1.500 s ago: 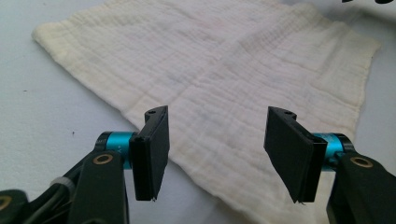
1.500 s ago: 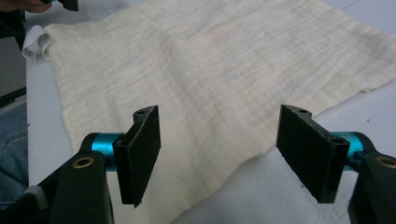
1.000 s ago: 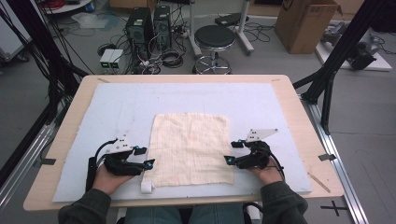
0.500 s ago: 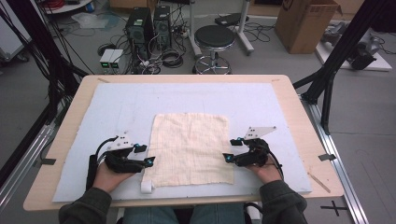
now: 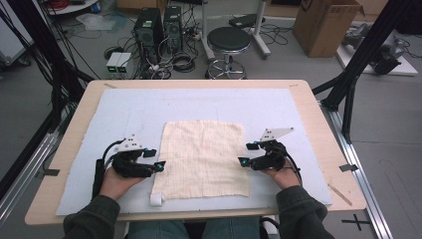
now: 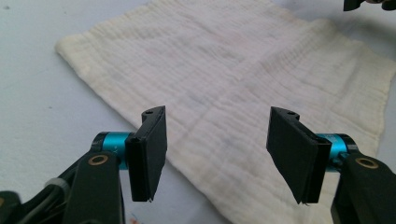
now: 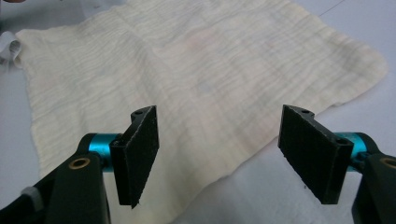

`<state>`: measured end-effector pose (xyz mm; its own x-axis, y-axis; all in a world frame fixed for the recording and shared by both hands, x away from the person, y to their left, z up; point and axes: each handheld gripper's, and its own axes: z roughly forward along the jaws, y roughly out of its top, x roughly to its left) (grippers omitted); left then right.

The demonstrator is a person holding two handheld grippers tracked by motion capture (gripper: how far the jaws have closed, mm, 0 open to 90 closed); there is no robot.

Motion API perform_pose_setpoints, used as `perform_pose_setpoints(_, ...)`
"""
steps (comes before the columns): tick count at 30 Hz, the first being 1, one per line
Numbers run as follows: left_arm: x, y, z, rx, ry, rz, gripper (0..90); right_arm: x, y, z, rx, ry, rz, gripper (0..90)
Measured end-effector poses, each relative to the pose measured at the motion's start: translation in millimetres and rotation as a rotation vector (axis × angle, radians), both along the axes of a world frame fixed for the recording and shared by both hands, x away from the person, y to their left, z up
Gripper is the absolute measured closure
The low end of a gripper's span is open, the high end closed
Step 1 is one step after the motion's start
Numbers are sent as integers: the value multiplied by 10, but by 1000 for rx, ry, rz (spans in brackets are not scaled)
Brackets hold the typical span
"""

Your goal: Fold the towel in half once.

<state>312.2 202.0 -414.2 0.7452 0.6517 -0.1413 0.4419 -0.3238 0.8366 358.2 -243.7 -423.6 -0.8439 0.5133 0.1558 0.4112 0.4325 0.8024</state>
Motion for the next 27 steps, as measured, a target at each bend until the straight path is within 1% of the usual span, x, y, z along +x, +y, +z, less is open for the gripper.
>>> perform_pose_setpoints(2,43,0,13,-11,0,8,385,48,-4,18,-4,12,-8,284)
perform_pose_setpoints(4,92,-4,5,-16,4,14,386,101,-7,33,-18,9,-9,284)
perform_pose_setpoints(5,108,-4,0,-14,7,15,387,135,-10,44,-26,8,-9,284)
perform_pose_setpoints(7,160,-17,0,0,24,14,388,175,-23,58,-25,3,-17,285)
perform_pose_setpoints(8,185,-17,12,5,19,15,388,198,-34,64,-26,10,-23,285)
perform_pose_setpoints(11,256,-34,64,-12,8,18,394,282,-61,83,-33,12,-33,285)
perform_pose_setpoints(12,285,-43,74,-20,13,19,398,300,-67,91,-30,16,-33,285)
perform_pose_setpoints(14,342,-57,96,-14,16,28,398,349,-79,122,-33,23,-40,285)
perform_pose_setpoints(16,405,-63,115,-29,16,35,400,413,-96,148,-32,17,-47,285)
perform_pose_setpoints(17,441,-66,126,-29,22,38,403,442,-100,162,-34,19,-53,285)
perform_pose_setpoints(19,500,-64,137,-49,20,52,403,497,-103,196,-36,27,-63,285)
perform_pose_setpoints(20,527,-59,137,-56,23,60,404,513,-105,203,-32,18,-64,285)
perform_pose_setpoints(21,558,-58,139,-50,30,63,406,533,-104,212,-30,22,-70,285)
perform_pose_setpoints(22,592,-60,145,-41,27,69,406,556,-102,216,-33,18,-69,285)
perform_pose_setpoints(27,695,-65,164,-54,23,80,413,658,-64,240,-46,31,-76,286)
